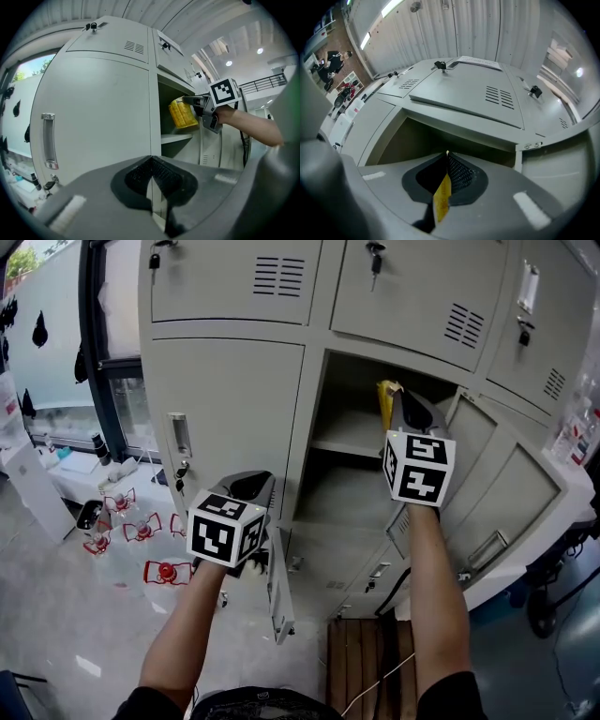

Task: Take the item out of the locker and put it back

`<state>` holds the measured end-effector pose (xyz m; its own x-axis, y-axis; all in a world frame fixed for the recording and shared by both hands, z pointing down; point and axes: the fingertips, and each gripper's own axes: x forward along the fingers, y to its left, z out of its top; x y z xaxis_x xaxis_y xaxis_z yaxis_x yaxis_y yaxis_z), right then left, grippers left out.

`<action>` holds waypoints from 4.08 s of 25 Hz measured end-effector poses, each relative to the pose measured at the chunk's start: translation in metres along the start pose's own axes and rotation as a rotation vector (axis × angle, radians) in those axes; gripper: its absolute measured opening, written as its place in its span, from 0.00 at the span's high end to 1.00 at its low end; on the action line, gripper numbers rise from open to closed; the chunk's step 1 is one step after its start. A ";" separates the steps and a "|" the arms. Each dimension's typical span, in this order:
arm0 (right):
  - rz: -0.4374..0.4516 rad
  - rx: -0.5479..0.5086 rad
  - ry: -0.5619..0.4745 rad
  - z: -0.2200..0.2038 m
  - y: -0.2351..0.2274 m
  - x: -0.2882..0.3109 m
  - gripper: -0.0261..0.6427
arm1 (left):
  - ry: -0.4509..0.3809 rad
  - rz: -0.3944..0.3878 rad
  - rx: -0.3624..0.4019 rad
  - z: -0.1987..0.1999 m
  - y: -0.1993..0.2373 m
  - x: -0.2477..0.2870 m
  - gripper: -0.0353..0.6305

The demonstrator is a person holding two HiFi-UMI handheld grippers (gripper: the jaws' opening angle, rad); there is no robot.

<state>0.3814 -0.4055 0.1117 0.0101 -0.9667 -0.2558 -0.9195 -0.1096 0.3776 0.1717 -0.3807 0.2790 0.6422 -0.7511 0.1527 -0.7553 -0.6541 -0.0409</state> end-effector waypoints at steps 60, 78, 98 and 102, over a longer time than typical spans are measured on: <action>0.280 0.132 0.234 -0.113 0.092 0.032 0.85 | 0.035 0.102 0.000 -0.018 0.014 0.001 0.94; 0.228 0.116 0.241 -0.100 0.094 0.012 0.75 | 0.035 0.046 -0.012 -0.021 0.024 -0.012 0.94; 0.157 0.202 0.265 -0.069 0.134 -0.088 0.83 | 0.026 -0.048 -0.006 -0.033 0.031 -0.057 0.94; 0.142 0.235 0.279 -0.072 0.144 -0.112 0.86 | 0.031 -0.050 -0.016 -0.042 0.037 -0.068 0.94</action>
<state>0.2764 -0.3300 0.2591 -0.0470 -0.9977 0.0488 -0.9840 0.0547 0.1696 0.0948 -0.3503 0.3087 0.6749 -0.7144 0.1847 -0.7247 -0.6889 -0.0166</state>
